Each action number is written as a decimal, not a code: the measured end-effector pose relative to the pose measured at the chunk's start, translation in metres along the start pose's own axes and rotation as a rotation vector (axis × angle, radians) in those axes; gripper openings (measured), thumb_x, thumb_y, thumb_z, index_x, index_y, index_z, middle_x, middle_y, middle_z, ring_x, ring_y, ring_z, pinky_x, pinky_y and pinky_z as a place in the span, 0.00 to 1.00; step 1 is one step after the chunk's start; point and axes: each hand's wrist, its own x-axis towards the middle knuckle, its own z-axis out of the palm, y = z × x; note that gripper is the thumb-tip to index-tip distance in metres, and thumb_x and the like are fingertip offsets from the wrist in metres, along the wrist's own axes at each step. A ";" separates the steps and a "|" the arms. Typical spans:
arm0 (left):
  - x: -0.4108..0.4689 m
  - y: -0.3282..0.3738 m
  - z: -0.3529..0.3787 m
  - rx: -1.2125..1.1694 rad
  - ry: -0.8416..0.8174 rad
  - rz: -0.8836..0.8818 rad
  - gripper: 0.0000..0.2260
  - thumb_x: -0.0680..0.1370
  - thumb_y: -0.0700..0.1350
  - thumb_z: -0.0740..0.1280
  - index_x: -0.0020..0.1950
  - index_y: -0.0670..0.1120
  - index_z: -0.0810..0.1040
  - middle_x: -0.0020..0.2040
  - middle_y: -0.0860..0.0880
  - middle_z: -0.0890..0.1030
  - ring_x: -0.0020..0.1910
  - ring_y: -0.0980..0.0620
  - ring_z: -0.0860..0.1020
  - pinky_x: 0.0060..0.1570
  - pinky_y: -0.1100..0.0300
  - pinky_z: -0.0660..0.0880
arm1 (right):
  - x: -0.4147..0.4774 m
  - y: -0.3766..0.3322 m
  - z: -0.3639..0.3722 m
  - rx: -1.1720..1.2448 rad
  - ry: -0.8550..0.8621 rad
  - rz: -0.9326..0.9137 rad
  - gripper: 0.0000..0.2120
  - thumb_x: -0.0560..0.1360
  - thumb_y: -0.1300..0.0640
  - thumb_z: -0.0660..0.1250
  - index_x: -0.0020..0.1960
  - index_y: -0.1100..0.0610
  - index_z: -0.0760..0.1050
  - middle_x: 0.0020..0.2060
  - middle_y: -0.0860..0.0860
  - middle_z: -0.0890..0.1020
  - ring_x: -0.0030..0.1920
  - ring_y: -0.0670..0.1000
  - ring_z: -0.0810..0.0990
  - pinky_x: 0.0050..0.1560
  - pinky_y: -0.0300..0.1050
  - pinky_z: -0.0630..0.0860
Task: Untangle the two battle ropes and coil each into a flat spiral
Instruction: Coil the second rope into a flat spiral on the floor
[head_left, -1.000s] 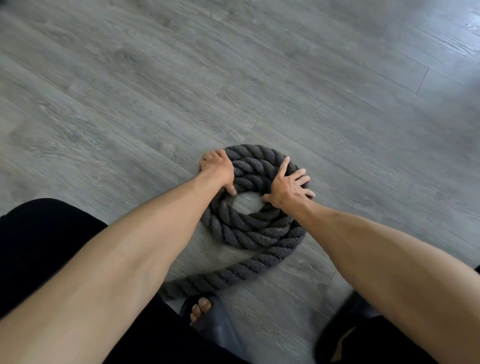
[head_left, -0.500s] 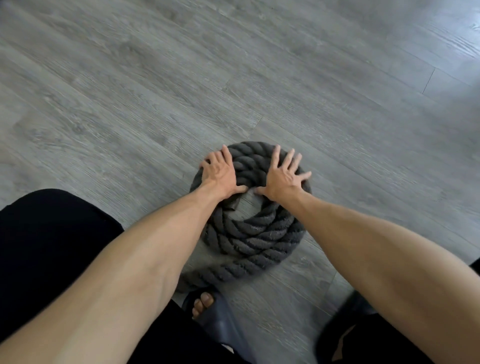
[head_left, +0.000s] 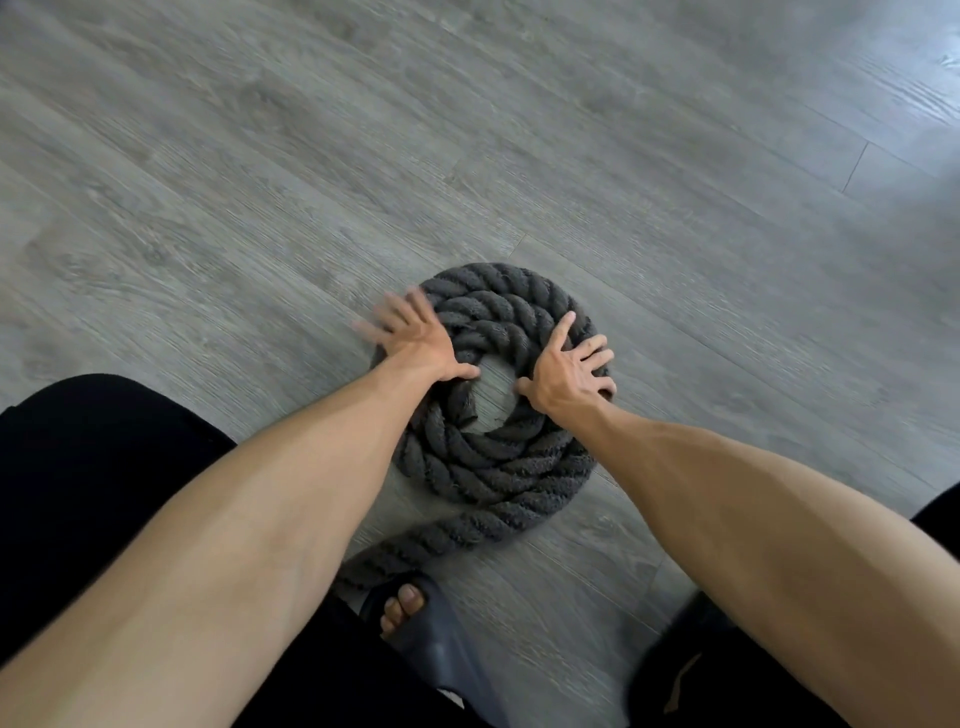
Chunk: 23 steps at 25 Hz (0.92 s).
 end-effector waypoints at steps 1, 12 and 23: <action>0.004 0.001 -0.004 0.059 0.078 0.157 0.66 0.64 0.72 0.71 0.76 0.40 0.28 0.77 0.31 0.37 0.77 0.30 0.43 0.69 0.25 0.44 | 0.003 0.001 -0.002 -0.053 0.015 -0.077 0.56 0.76 0.45 0.72 0.80 0.55 0.28 0.76 0.74 0.41 0.77 0.75 0.44 0.65 0.79 0.61; 0.021 -0.014 -0.009 0.312 0.311 0.437 0.57 0.67 0.72 0.68 0.79 0.37 0.48 0.72 0.34 0.64 0.68 0.34 0.66 0.61 0.37 0.71 | 0.008 -0.016 -0.013 -0.219 0.050 -0.443 0.64 0.69 0.35 0.74 0.81 0.58 0.30 0.80 0.64 0.40 0.80 0.68 0.42 0.71 0.79 0.56; 0.025 -0.045 -0.013 0.180 0.268 0.124 0.55 0.69 0.76 0.60 0.79 0.39 0.46 0.71 0.34 0.63 0.65 0.34 0.67 0.56 0.38 0.73 | 0.032 -0.038 -0.030 -0.300 0.072 -0.465 0.59 0.71 0.42 0.75 0.82 0.56 0.34 0.80 0.64 0.45 0.78 0.71 0.50 0.69 0.74 0.62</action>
